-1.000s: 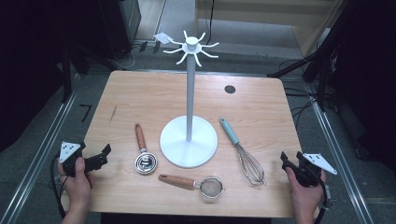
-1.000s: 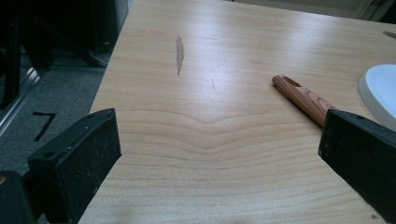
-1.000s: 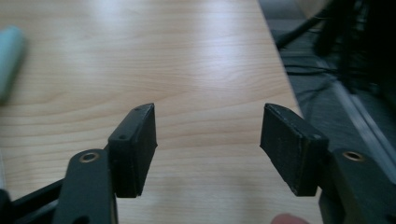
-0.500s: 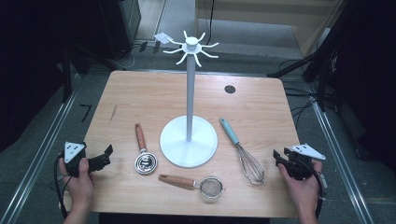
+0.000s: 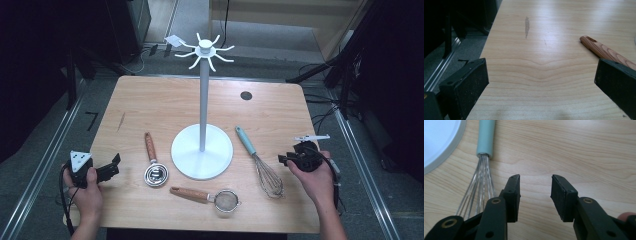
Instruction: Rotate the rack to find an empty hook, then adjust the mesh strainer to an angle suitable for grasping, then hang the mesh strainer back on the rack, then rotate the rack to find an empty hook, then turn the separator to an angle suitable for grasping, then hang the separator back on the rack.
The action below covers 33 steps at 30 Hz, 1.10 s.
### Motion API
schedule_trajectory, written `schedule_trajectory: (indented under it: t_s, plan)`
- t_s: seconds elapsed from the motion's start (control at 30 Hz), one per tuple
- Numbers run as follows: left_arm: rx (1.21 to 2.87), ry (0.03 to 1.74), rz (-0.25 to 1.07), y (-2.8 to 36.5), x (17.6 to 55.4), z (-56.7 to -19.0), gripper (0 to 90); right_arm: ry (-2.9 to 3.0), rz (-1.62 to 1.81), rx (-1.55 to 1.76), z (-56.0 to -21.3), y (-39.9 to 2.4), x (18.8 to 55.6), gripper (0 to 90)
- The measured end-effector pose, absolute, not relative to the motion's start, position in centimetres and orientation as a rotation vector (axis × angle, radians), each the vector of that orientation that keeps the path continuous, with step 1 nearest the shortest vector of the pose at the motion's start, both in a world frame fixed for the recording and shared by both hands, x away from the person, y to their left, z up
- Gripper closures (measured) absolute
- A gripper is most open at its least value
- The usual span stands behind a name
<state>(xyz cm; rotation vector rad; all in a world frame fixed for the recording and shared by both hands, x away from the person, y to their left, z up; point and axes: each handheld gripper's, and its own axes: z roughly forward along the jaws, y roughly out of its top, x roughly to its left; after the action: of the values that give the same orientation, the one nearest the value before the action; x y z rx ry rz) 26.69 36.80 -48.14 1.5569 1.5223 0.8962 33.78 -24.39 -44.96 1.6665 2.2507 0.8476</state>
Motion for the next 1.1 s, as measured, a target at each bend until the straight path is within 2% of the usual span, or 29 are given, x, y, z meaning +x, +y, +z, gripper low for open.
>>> schedule_trajectory:
  t_s: [0.63,1.1]
  plan:
    - [1.584,1.491,0.882,36.6,26.7,-48.2,0.0,2.422,0.735,1.725,-44.2,-21.2,38.4,58.6]
    - [1.579,1.49,0.907,36.6,26.6,-48.1,0.0,2.462,0.699,1.742,-44.3,-19.6,40.0,49.5]
